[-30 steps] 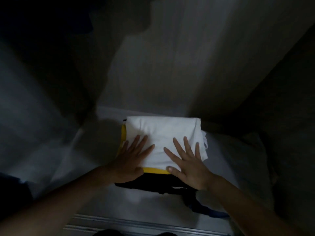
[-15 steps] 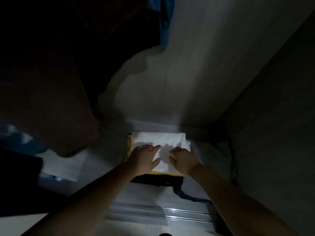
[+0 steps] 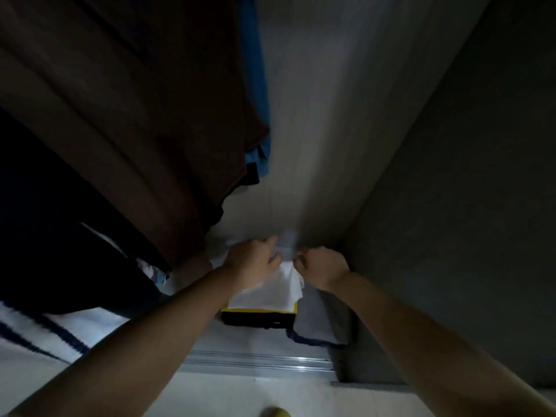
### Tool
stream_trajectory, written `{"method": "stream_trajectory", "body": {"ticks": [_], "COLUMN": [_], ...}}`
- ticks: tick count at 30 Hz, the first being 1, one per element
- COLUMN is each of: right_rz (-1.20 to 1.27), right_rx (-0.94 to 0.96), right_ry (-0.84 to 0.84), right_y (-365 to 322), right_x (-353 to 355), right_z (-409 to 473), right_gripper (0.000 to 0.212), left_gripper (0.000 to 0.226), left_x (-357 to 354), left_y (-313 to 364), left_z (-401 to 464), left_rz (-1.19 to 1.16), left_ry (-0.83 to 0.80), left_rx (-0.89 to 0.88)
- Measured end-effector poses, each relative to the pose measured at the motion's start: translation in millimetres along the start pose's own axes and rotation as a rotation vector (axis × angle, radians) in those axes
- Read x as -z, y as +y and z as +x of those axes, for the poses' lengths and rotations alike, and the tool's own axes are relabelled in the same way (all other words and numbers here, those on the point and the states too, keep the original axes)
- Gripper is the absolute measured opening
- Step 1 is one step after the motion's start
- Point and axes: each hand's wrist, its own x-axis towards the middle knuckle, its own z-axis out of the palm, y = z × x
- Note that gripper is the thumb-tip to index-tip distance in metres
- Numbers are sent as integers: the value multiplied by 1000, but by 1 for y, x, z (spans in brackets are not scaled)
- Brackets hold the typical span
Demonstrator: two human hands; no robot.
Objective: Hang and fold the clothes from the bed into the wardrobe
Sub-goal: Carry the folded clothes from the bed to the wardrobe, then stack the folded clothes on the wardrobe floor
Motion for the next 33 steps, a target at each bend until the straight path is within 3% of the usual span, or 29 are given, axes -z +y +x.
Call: {"method": "stream_trajectory", "body": {"ticks": [10, 18, 26, 33], "right_rz": [-27, 38, 136, 199], "right_rx": [-143, -352, -723, -974], "right_ry": [132, 219, 246, 288], "right_y": [7, 13, 63, 116], "right_x": [56, 58, 22, -22], "right_z": [-93, -200, -384, -561], "right_gripper": [35, 33, 29, 36], "left_gripper": [36, 33, 30, 30], "left_x": [63, 91, 43, 6], "left_y": [66, 150, 286, 452], "left_z": [-26, -54, -130, -204], "left_rz": [78, 126, 174, 190], "left_ry": [-106, -101, -311, -329], "left_rx": [-89, -412, -818, -1092]}}
